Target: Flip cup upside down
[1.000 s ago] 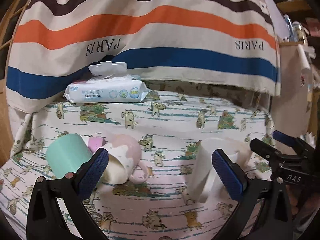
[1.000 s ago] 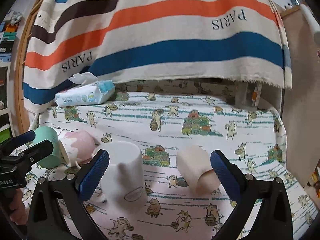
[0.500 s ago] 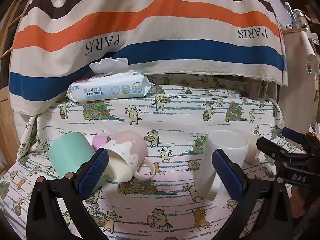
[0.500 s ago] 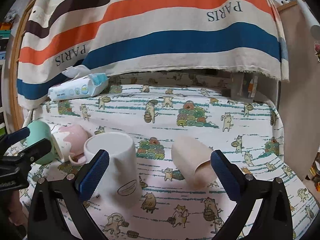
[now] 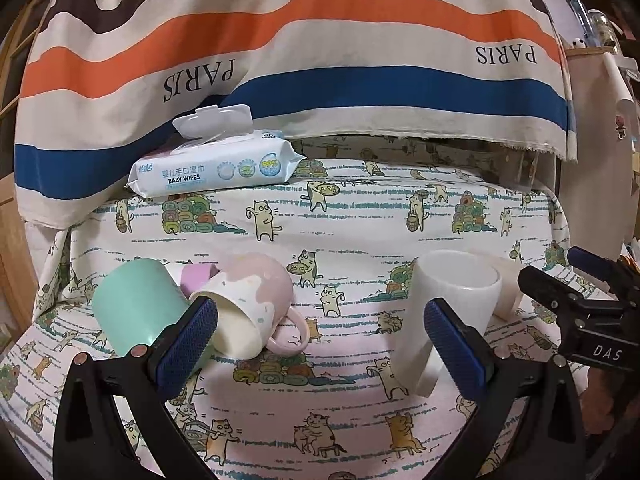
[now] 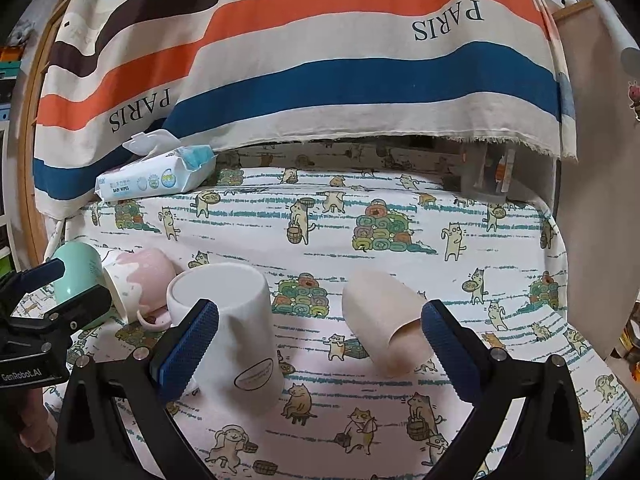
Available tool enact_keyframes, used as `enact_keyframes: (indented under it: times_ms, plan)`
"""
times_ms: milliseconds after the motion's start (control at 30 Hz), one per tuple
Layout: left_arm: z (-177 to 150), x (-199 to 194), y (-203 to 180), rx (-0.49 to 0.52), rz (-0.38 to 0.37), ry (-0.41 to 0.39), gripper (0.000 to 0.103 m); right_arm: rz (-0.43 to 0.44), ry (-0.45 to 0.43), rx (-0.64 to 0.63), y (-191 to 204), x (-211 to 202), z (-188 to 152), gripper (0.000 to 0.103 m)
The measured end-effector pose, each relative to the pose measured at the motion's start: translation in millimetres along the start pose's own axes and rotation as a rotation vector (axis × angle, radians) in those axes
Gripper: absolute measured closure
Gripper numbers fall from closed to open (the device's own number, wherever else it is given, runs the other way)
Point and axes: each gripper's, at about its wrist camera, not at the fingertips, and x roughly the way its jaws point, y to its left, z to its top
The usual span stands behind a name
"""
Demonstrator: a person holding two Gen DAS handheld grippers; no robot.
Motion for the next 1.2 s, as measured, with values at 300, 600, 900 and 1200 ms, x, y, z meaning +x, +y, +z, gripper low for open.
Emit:
enact_keyframes:
  times_ms: [300, 600, 900, 1200]
  plan:
    - [0.2, 0.4, 0.0, 0.0, 0.007, 0.001, 0.0, -0.011, 0.007, 0.015, -3.7, 1.8, -0.1, 0.001]
    - [0.4, 1.1, 1.3, 0.0, 0.008, 0.002, 0.0, -0.013, 0.006, 0.015, -4.1, 1.7, 0.4, 0.001]
    - [0.5, 1.2, 2.1, -0.001, 0.009, 0.002, 0.0, -0.013, 0.005, 0.013, -3.7, 0.6, 0.7, 0.001]
    - [0.6, 1.5, 2.4, 0.001, 0.008, 0.002, 0.0, -0.014, 0.01, 0.009, -3.9, 0.5, 0.6, 0.001]
